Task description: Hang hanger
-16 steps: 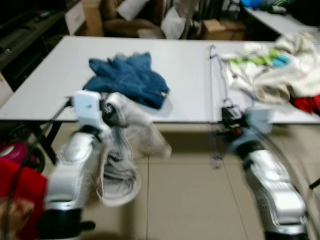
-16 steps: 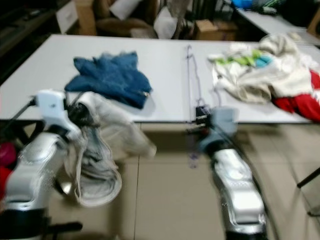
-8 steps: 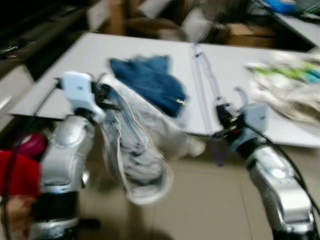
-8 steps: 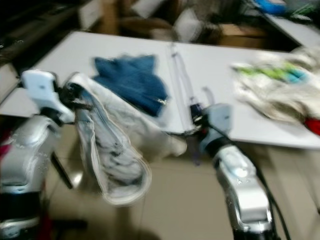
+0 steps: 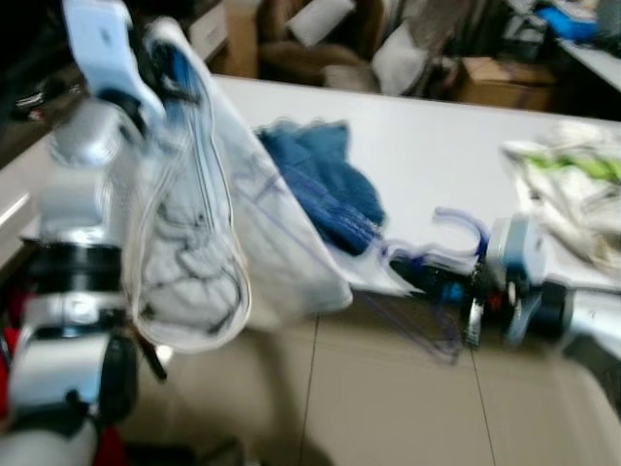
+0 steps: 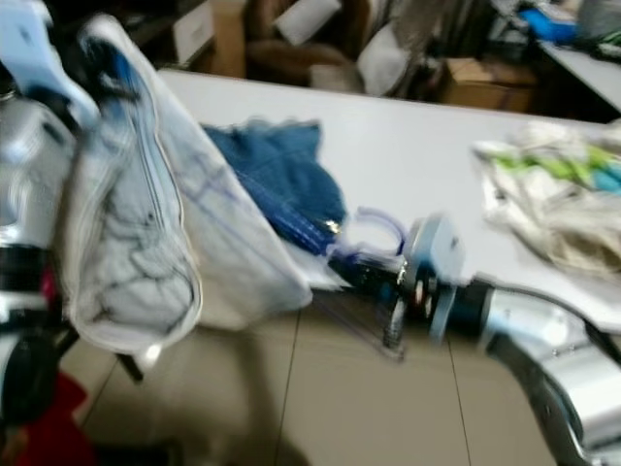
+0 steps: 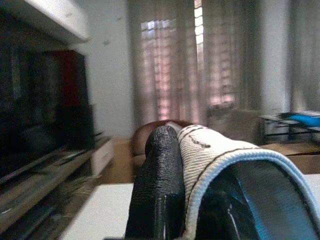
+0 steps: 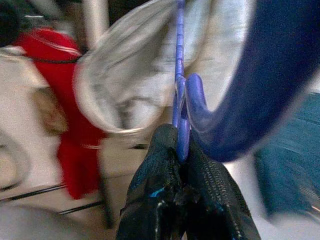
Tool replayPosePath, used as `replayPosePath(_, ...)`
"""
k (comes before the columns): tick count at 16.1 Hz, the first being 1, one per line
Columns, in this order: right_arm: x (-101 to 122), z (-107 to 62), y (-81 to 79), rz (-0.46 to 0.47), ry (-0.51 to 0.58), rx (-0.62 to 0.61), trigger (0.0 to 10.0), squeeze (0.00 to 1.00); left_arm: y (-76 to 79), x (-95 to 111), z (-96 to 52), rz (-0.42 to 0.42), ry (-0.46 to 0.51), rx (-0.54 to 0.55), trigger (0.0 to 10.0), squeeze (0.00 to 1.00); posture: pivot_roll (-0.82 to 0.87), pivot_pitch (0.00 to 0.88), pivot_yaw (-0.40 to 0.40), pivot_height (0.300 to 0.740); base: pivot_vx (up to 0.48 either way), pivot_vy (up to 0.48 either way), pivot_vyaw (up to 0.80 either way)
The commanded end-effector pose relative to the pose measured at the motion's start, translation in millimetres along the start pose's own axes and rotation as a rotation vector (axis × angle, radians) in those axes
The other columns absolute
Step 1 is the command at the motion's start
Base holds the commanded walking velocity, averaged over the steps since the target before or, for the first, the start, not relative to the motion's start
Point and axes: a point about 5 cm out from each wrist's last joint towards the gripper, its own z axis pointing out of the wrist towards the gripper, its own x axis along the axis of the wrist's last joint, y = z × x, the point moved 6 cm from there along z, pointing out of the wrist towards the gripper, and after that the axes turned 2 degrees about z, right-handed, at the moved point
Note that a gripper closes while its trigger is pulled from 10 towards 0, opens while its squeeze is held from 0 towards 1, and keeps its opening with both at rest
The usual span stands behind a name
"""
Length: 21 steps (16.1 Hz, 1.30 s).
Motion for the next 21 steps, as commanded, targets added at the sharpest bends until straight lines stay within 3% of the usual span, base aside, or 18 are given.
replayPosePath(1, 7, -8.0, -12.6, 0.011, -0.015, 0.105, 10.0, 0.00, 11.1, 23, 15.9, 0.008, 0.071, -0.041, 10.0, 0.00, -0.03, 0.000, -0.019, 0.740, 0.371, 0.000, 0.00)
replayPosePath(3, 1, -6.3, -25.1, 0.031, -0.062, 0.187, 10.0, 0.00, 21.7, 30, 24.7, -0.023, 0.089, -0.080, 10.0, 0.00, -0.03, 0.000, -0.019, 0.740, 0.373, 0.000, 0.00)
replayPosePath(4, -9, 0.7, -30.3, 0.025, -0.116, 0.216, 10.0, 0.00, 38.0, 41, 29.4, -0.047, 0.121, -0.149, 10.0, 0.00, -0.03, 0.000, -0.021, 0.740, 0.375, 0.000, 0.00)
replayPosePath(5, -12, 3.8, -29.5, 0.019, -0.128, 0.213, 10.0, 0.00, 43.5, 45, 30.0, -0.057, 0.133, -0.174, 10.0, 0.00, -0.03, 0.000, -0.021, 0.740, 0.371, 0.000, 0.00)
replayPosePath(7, -24, 29.3, -8.9, -0.073, -0.186, 0.125, 10.0, 0.00, 81.1, 73, 26.9, -0.122, 0.222, -0.361, 10.0, 0.00, -0.02, 0.000, -0.021, 0.740, 0.375, 0.000, 0.00)
replayPosePath(10, -10, 53.0, 26.7, -0.176, -0.143, -0.032, 10.0, 0.00, 107.3, 96, 14.9, -0.148, 0.289, -0.509, 10.0, 0.00, -0.02, 0.000, -0.021, 0.740, 0.369, 0.000, 0.00)
replayPosePath(13, 47, 61.4, 88.6, -0.282, 0.028, -0.337, 10.0, 0.00, 104.4, 125, 4.1, -0.205, 0.368, -0.561, 10.0, 0.00, -0.01, 0.000, -0.026, 0.740, 0.363, 0.000, 0.00)
replayPosePath(14, 92, 50.7, 118.9, -0.342, 0.169, -0.514, 10.0, 0.00, 96.9, 145, -1.7, -0.251, 0.427, -0.568, 10.0, 0.00, -0.01, 0.000, -0.033, 0.740, 0.364, 0.000, 0.00)
replayPosePath(15, 107, 44.1, 127.5, -0.350, 0.220, -0.574, 10.0, 0.00, 94.6, 152, -4.2, -0.267, 0.451, -0.572, 10.0, 0.00, 0.00, 0.000, -0.037, 0.740, 0.364, 0.000, 0.00)
replayPosePath(17, 175, 7.9, 143.0, -0.413, 0.519, -0.770, 10.0, 0.00, 88.3, 180, -15.4, -0.277, 0.548, -0.588, 10.0, 0.00, 0.00, 0.000, -0.040, 0.740, 0.364, 0.000, 0.00)
replayPosePath(18, 190, -3.9, 144.7, -0.439, 0.605, -0.827, 10.0, 0.00, 87.2, 187, -19.4, -0.277, 0.573, -0.593, 10.0, 0.00, 0.00, 0.000, -0.040, 0.740, 0.360, 0.000, 0.00)
replayPosePath(20, 189, -2.2, 140.3, -0.421, 0.647, -0.800, 10.0, 0.00, 86.5, 191, -24.2, -0.273, 0.589, -0.594, 10.0, 0.00, 0.00, 0.000, -0.042, 0.740, 0.360, 0.000, 0.00)
replayPosePath(21, 174, 10.1, 138.4, -0.415, 0.585, -0.756, 10.0, 0.00, 87.7, 187, -25.8, -0.270, 0.575, -0.594, 10.0, 0.00, 0.00, 0.000, -0.042, 0.740, 0.319, 0.000, 0.00)
